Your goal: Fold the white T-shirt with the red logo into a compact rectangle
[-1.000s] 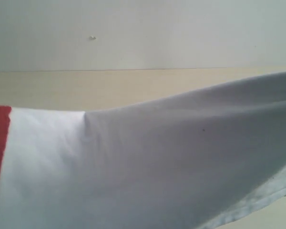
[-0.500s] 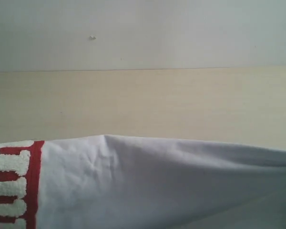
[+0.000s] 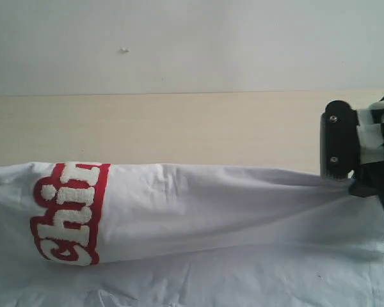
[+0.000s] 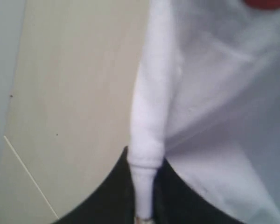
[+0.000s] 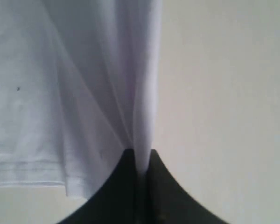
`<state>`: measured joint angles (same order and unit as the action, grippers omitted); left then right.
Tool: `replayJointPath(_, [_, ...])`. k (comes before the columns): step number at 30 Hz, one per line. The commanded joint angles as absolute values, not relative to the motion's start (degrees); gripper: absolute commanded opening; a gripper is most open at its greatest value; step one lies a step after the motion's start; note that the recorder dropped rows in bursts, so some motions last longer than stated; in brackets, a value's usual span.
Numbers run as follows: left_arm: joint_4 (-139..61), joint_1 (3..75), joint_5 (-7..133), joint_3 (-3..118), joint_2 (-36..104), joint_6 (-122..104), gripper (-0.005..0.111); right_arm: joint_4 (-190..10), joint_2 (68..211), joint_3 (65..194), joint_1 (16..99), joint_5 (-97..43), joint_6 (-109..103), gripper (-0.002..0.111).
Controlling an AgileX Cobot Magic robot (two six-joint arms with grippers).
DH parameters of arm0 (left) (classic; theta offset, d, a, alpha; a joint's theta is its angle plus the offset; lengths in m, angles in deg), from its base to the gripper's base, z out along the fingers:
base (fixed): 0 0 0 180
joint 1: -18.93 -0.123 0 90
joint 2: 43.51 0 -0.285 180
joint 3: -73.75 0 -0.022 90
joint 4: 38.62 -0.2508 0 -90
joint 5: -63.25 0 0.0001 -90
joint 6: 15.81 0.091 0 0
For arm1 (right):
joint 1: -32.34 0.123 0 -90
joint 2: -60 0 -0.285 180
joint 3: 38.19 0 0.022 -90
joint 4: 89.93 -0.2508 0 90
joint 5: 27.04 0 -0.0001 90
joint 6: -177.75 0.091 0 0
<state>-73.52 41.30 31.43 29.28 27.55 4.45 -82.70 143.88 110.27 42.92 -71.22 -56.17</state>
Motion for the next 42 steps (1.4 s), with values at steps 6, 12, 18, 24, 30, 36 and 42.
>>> replayJointPath(6, [-88.67,29.39,50.42,28.89,47.02,-11.54,0.000,-67.44,159.57,110.17,42.91,-52.69,-36.58,0.000])
replayJointPath(12, [-88.95,24.14,61.12,30.33,53.79,-11.78,0.000,-49.75,165.71,110.17,42.83,-47.57,-19.48,0.000])
replayJointPath(18, [-88.55,22.84,63.25,33.19,59.37,-12.29,0.020,-33.33,170.02,110.64,42.79,-45.79,-0.46,0.001])
replayJointPath(24, [-86.39,22.84,62.94,37.66,64.67,-17.83,0.042,-23.44,172.00,112.97,40.12,-45.67,17.62,0.015])
replayJointPath(30, [-85.64,22.84,63.25,39.71,69.01,-17.96,0.043,-21.95,173.17,112.97,39.51,-40.54,17.34,0.049])
replayJointPath(36, [-82.71,22.84,61.39,42.78,69.62,-19.16,0.043,-20.41,173.81,112.97,39.51,-42.33,17.50,0.080])
replayJointPath(42, [-82.71,21.51,57.13,46.09,65.57,-29.41,0.043,-20.30,173.17,112.97,39.51,-46.91,22.93,0.080])
